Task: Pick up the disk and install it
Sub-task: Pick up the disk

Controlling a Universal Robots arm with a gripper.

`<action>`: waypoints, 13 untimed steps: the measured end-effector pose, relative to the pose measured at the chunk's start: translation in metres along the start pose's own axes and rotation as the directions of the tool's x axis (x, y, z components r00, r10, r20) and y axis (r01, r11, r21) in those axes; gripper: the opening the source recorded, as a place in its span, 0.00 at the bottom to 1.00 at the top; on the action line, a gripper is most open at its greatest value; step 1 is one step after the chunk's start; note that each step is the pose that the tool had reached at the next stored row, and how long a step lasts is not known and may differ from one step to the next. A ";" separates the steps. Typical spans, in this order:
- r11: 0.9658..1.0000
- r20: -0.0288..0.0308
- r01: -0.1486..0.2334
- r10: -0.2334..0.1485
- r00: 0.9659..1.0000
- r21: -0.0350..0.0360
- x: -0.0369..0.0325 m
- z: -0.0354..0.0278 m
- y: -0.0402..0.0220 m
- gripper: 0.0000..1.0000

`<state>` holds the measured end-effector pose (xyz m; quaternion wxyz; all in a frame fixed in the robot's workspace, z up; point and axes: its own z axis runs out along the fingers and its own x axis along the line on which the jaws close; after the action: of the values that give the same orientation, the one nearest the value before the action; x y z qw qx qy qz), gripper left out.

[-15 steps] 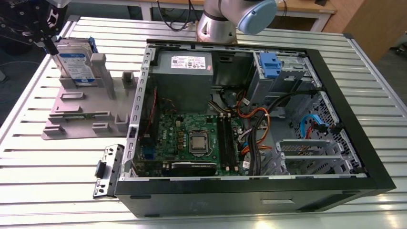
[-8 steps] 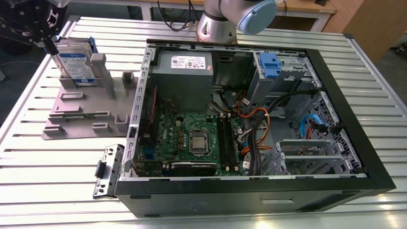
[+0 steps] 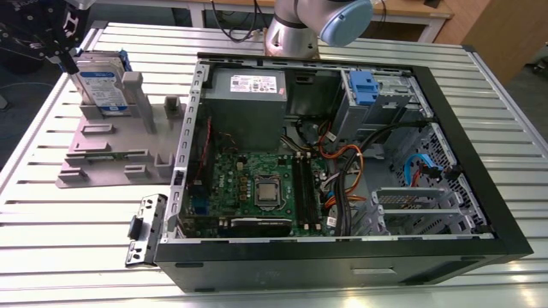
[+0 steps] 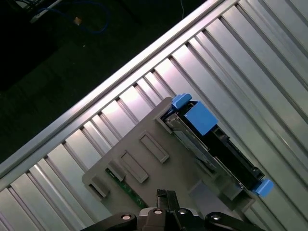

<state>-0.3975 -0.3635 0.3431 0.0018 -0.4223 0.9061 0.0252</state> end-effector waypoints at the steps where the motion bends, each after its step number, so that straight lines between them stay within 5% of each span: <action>1: 1.000 0.000 0.002 -0.002 1.000 0.000 0.0000 0.0000 0.0000 0.10; 13: 1.000 -0.001 0.028 -0.028 1.000 -0.001 0.0000 0.0000 0.0000 0.10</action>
<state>-0.3975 -0.3635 0.3431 0.0014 -0.4349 0.9001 0.0253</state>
